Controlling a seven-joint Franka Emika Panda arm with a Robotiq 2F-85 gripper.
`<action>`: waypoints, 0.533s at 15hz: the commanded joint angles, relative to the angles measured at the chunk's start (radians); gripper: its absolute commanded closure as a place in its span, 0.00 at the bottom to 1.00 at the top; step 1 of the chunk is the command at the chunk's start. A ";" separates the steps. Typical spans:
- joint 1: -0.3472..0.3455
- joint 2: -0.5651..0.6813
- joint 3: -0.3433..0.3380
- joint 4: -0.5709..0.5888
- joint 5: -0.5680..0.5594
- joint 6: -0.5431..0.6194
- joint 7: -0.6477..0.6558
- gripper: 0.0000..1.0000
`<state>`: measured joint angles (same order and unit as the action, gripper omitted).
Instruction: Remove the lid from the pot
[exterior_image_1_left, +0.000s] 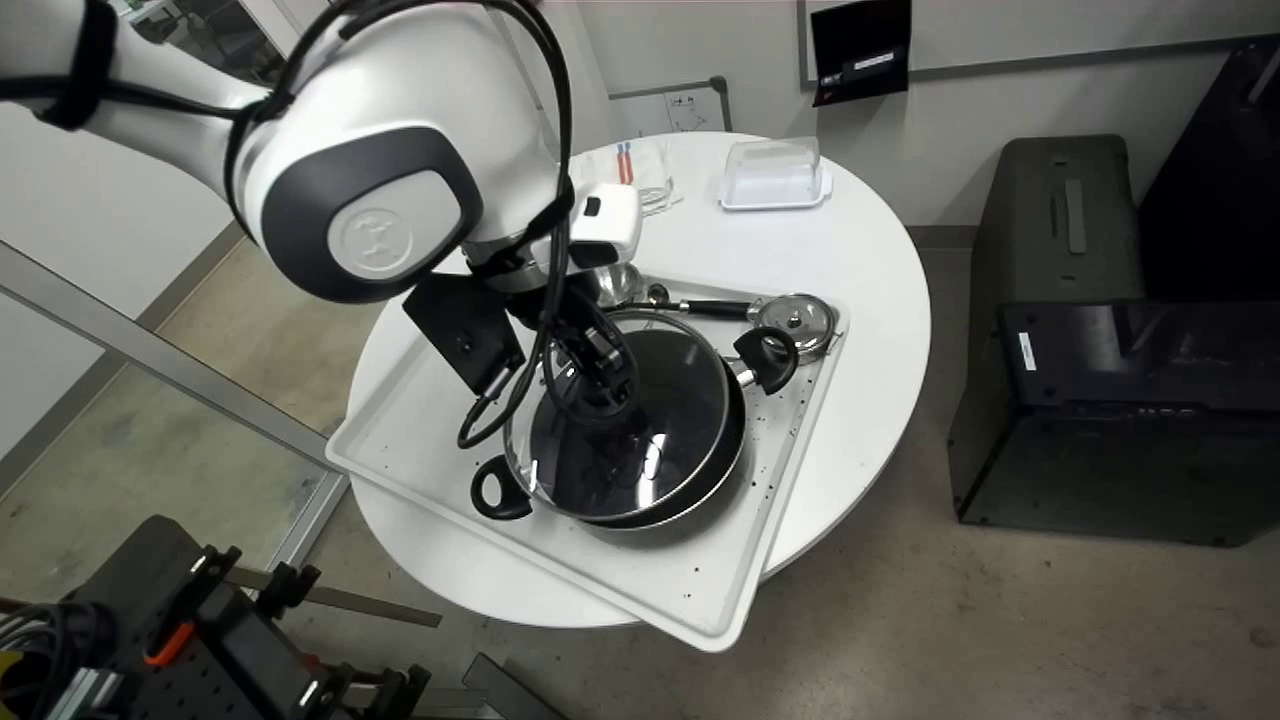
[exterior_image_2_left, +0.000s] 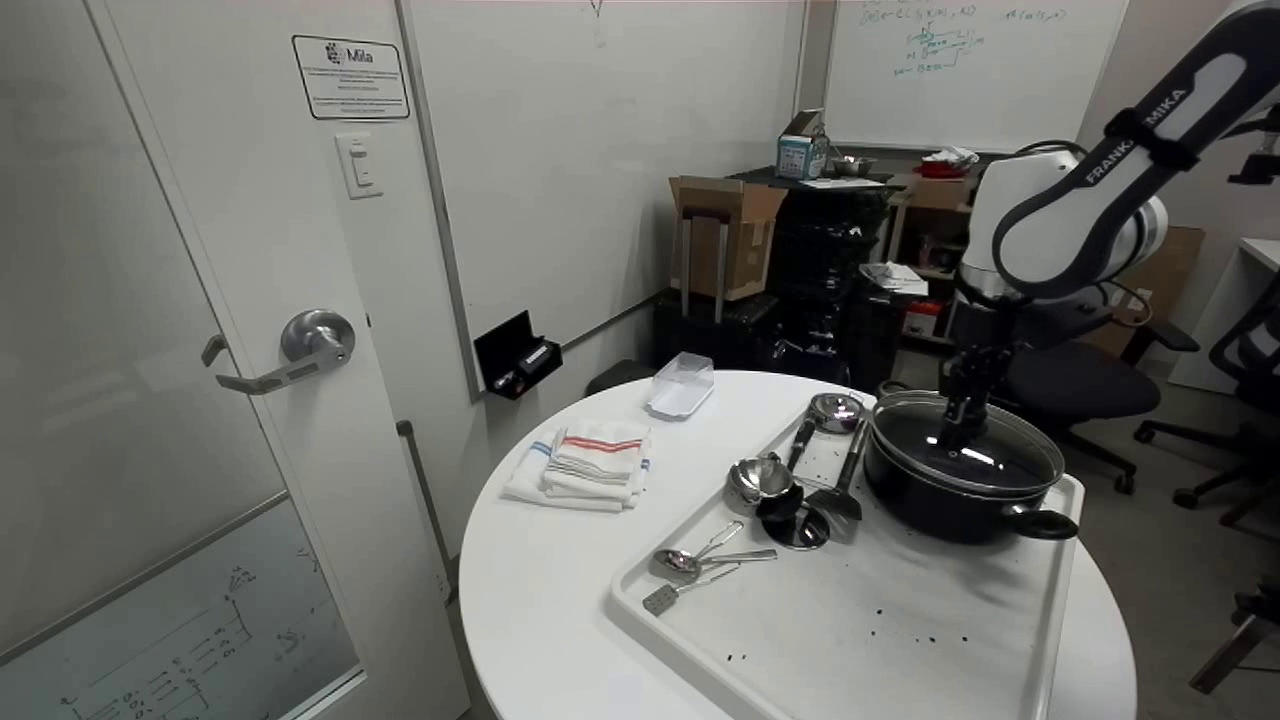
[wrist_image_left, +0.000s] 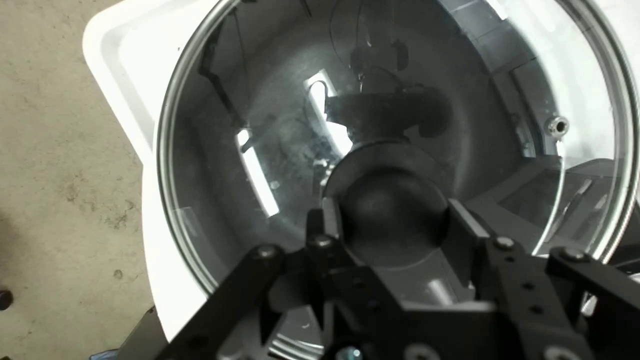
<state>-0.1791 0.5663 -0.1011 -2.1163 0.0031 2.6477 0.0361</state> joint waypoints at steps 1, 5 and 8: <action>-0.014 -0.111 0.031 -0.090 0.033 0.020 -0.061 0.74; 0.021 -0.153 0.039 -0.133 0.014 0.018 -0.057 0.74; 0.071 -0.175 0.038 -0.172 -0.014 0.028 -0.036 0.74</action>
<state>-0.1495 0.4517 -0.0619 -2.2230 0.0042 2.6481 0.0038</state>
